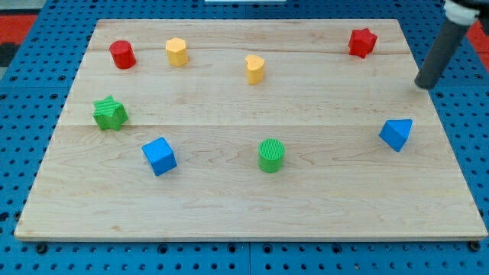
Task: Move the red star diagonal to the yellow heart
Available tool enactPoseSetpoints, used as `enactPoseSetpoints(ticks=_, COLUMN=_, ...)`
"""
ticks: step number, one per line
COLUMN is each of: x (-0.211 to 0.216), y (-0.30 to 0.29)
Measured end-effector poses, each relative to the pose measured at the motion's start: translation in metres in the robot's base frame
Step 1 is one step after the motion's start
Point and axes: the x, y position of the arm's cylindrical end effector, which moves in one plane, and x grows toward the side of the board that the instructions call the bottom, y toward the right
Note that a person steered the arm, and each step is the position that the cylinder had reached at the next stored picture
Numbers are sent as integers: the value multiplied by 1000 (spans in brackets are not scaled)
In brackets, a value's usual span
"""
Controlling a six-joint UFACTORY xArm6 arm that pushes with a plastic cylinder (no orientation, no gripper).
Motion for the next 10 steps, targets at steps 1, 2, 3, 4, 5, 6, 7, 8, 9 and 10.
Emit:
enactPoseSetpoints(ticks=1, x=-58, y=9)
enactPoseSetpoints(ticks=2, x=-62, y=-55)
enactPoseSetpoints(ticks=3, x=-65, y=-101)
enactPoseSetpoints(ticks=4, x=-69, y=-67)
enactPoseSetpoints(ticks=5, x=-79, y=-53)
enactPoseSetpoints(ticks=6, x=-97, y=-59)
enactPoseSetpoints(ticks=7, x=-105, y=-80)
enactPoseSetpoints(ticks=8, x=-84, y=-145)
enactPoseSetpoints(ticks=9, x=-58, y=-142)
enactPoseSetpoints(ticks=10, x=45, y=-158)
